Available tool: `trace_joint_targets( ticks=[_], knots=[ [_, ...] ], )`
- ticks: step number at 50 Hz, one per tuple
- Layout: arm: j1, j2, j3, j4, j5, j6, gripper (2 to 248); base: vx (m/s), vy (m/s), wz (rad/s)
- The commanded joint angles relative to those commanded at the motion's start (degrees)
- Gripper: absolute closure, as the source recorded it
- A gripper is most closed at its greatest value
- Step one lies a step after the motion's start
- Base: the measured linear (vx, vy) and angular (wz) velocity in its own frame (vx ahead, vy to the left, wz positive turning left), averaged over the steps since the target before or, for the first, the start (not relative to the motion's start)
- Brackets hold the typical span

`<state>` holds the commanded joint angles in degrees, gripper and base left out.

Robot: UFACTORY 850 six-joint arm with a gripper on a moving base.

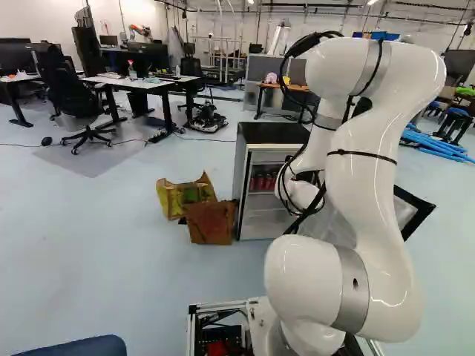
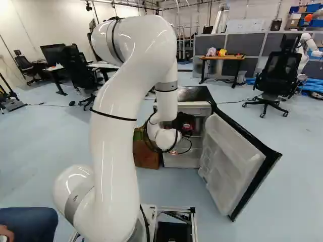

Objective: Grab a drink from the fridge

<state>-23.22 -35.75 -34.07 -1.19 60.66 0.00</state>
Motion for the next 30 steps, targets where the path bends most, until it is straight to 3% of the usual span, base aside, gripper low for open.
trace_joint_targets(
  ticks=[21, 30],
  knots=[
    [0.03, 4.15, 1.86, 0.00, -5.11, 0.00, 153, 0.000, 0.000, 0.000],
    [0.03, 5.94, 2.62, 0.00, -5.19, 0.00, 153, 0.000, 0.000, 0.000]
  ],
)
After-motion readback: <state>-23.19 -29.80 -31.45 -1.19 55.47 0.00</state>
